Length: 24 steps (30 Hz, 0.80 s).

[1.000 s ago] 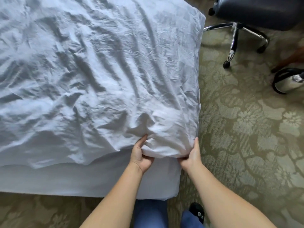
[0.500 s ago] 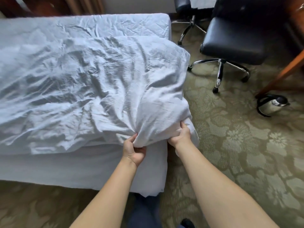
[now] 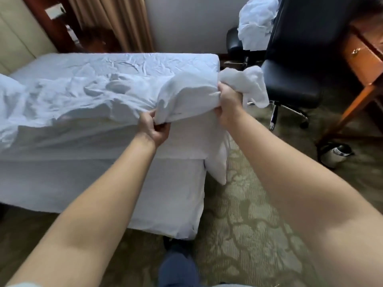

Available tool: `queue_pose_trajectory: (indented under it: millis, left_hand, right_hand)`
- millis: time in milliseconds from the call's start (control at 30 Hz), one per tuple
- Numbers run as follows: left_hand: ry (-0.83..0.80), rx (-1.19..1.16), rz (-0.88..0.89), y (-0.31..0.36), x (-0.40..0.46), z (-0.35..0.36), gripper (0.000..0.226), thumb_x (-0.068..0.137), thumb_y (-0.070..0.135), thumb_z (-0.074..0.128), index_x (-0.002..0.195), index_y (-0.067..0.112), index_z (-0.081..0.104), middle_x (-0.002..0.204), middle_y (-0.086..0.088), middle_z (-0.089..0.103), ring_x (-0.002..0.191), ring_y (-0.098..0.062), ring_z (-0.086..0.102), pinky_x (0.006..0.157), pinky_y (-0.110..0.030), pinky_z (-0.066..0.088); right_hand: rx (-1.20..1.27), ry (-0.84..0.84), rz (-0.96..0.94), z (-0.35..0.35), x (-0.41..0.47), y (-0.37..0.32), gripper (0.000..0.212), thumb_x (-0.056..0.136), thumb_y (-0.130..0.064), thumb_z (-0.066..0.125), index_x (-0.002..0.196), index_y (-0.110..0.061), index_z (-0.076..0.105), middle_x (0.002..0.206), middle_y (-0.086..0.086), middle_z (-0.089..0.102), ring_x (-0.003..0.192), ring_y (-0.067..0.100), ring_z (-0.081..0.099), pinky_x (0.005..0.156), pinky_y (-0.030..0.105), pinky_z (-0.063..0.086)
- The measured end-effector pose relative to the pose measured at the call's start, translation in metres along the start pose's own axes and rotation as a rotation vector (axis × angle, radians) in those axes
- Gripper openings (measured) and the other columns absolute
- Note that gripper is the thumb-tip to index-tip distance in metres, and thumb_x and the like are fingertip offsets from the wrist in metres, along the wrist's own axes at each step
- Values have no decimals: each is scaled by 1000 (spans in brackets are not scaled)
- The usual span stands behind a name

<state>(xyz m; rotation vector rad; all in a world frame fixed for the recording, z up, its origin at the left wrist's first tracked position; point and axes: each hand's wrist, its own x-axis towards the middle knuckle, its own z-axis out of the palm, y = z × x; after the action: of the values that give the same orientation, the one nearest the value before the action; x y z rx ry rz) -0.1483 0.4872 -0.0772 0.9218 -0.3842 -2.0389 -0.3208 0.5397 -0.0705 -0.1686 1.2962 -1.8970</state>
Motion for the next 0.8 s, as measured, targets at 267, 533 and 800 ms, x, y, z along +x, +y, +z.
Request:
queue_pose_trajectory:
  millis: [267, 533, 800]
  left_hand:
    - [460, 288, -312, -116, 5, -122, 30, 91, -4, 34, 72, 4, 57, 42, -8, 60, 32, -20, 59, 34, -29, 48]
    - [501, 208, -308, -121, 23, -138, 28, 91, -10, 35, 77, 2, 56, 43, -10, 60, 34, -20, 59, 33, -28, 50]
    - [447, 37, -240, -100, 76, -98, 35, 88, -7, 24, 89, 2, 58, 60, -14, 66, 44, -25, 65, 43, -32, 56]
  right_hand:
    - [-78, 343, 507, -132, -42, 128, 32, 88, -24, 67, 116, -12, 56, 107, 5, 67, 79, 22, 65, 65, 35, 55]
    - [-157, 374, 490, -110, -26, 129, 16, 89, -12, 58, 104, -13, 54, 110, 7, 61, 98, 26, 60, 96, 44, 50]
    - [-329, 284, 376, -58, 28, 94, 35, 85, -29, 66, 113, -9, 59, 102, 3, 62, 86, 19, 61, 72, 34, 54]
